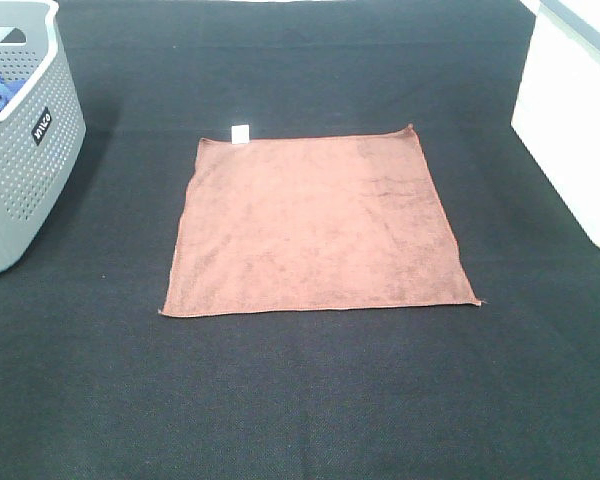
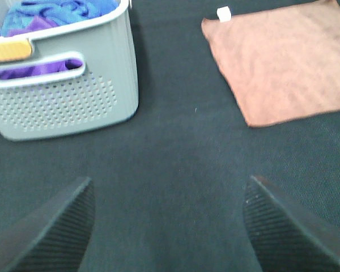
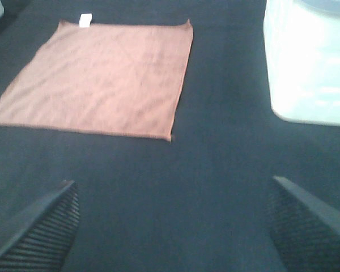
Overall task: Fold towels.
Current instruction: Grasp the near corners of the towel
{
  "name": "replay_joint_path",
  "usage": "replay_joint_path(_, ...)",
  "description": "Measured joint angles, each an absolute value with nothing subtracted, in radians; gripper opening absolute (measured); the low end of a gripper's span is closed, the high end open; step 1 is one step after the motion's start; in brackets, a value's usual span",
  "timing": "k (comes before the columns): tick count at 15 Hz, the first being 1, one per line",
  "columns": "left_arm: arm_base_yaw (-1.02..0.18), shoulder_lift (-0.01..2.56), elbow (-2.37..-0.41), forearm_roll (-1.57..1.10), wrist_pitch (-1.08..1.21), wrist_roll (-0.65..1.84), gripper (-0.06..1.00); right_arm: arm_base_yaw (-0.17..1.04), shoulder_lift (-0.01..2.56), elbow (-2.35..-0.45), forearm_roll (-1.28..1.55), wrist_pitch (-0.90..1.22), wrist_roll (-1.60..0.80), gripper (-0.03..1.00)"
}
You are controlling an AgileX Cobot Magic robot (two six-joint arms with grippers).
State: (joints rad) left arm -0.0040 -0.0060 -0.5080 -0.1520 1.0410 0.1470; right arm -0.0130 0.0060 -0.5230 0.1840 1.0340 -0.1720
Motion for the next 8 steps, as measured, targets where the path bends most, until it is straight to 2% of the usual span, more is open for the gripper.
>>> replay_joint_path(4, -0.004, 0.092, -0.512, -0.294, 0.787, 0.147, 0.70, -0.013, 0.163, -0.556, 0.194, 0.844, -0.133, 0.83)
replay_joint_path(6, -0.004, 0.244, -0.509, -0.441, 0.651, 0.147, 0.70, -0.013, 0.334, -0.558, 0.198, 0.707, -0.092, 0.80)
replay_joint_path(8, -0.004, 0.392, -0.509, -0.573, 0.607, 0.153, 0.70, -0.013, 0.491, -0.575, 0.211, 0.646, -0.091, 0.79)
